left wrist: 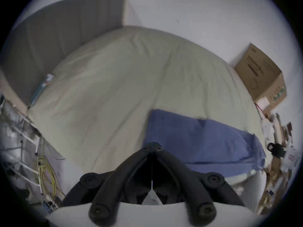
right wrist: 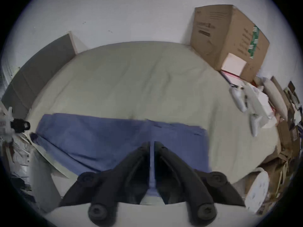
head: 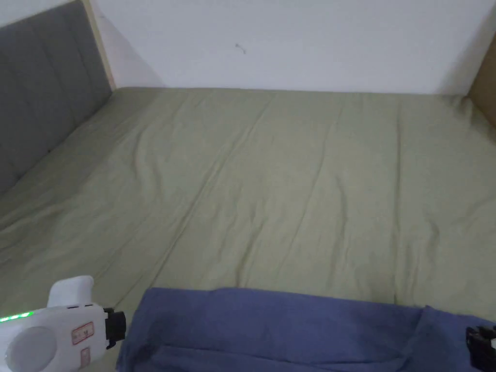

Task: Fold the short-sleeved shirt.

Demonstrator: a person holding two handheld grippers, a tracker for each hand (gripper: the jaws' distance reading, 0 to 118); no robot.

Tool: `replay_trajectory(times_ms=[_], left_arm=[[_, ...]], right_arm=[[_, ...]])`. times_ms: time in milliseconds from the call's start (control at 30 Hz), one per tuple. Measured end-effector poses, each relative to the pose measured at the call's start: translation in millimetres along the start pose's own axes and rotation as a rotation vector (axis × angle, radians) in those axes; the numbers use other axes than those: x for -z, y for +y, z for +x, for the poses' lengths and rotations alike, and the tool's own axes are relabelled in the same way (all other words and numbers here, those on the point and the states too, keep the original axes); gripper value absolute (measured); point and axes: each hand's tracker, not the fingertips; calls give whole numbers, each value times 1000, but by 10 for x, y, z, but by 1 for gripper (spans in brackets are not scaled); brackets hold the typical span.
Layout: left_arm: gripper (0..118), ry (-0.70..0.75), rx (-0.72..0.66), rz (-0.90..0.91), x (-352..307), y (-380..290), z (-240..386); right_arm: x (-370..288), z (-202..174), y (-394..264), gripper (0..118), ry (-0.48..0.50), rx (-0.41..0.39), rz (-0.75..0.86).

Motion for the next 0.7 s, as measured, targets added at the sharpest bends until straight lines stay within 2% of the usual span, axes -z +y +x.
replay_trajectory(times_ms=[33,67,133,233,267,300,333,367,467,533,567,600,667,700], left_arm=[[0,29,-20,23,-8,-30,-52],[0,-8,-31,-21,28,-40,-120],[2,-103,-161,-64,59,-83,-297],[16,-150,-223,-52,78,-98,-461],[37,-127,-207,-47,93,-99,-485],[76,-122,-193,-52,132,-95,-499],[99,-120,-186,-55,185,-77,-494],[111,-133,-194,-58,231,-70,-497],[109,-275,-269,-84,366,-61,-497],[109,-435,-348,-151,535,-79,-486],[106,-517,-373,-213,636,-96,-483],[98,-599,-417,-265,753,-134,-485],[91,-637,-449,-339,916,-237,-417],[90,-485,-418,-246,899,-229,-524]], right_arm=[[54,-139,30,0,12,-1,8],[88,-287,66,0,15,-11,14],[163,-520,126,0,61,-38,1],[225,-851,171,0,112,-102,-6],[246,-925,176,0,129,-121,-16],[272,-1000,181,0,140,-132,-25],[298,-1070,187,0,148,-136,-33],[311,-1105,182,0,158,-144,-44],[354,-1201,168,0,173,-149,-65],[374,-1243,149,0,175,-159,-81],[388,-1251,140,0,171,-168,-92],[400,-1249,132,0,165,-175,-104],[396,-1216,125,0,164,-185,-115],[391,-1193,125,0,166,-189,-117]])
